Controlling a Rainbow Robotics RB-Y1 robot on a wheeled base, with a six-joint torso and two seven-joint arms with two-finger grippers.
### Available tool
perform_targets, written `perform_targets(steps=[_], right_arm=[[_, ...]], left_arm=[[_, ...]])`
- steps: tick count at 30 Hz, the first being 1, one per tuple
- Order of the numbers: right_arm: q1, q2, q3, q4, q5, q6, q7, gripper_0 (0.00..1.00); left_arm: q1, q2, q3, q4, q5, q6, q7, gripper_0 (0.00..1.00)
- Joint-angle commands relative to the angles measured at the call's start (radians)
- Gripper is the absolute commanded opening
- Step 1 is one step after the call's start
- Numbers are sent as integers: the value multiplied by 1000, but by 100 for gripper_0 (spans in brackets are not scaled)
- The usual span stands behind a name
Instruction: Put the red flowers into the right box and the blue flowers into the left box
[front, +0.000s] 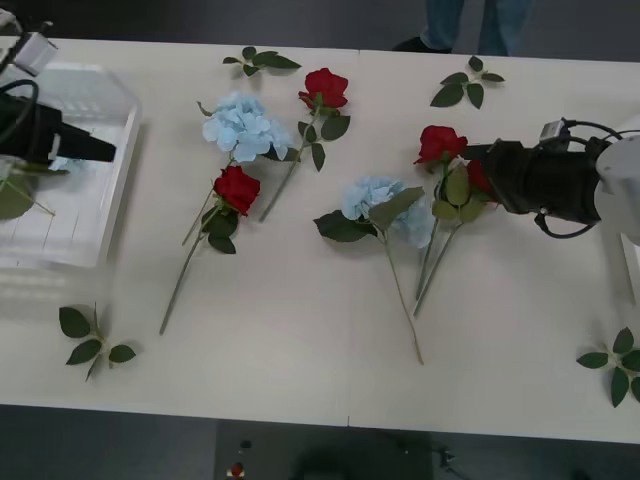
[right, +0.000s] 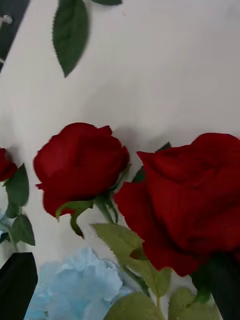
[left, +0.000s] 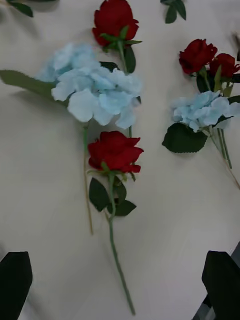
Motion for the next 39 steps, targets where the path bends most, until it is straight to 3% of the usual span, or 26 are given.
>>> perform_targets(steps=[1,9,18,33,36,39], right_arm=[[-72,0,66,37,-2,67,-32,100],[-90,-65,99,-34,21,145,-22,100],[-92,-17,116,25,35,139,-25,100],[-121,78,168,150,83,190,-22,100],[-144,76,194,178,162,236,-15,100],[-139,55,136,186,264,328,11,100]], left_arm=[[-34,-61,-89,-27,-83,-108,-10,100],[-62,-205,-226,-27,-419,-378,111,100],[-63,-311,-238,-25,-717,-571,286,100],[-65,-339,-240,-25,-870,-653,369,100],[-65,-360,-238,-25,-930,-656,381,100],[-65,-386,-238,-22,-1003,-656,398,100]])
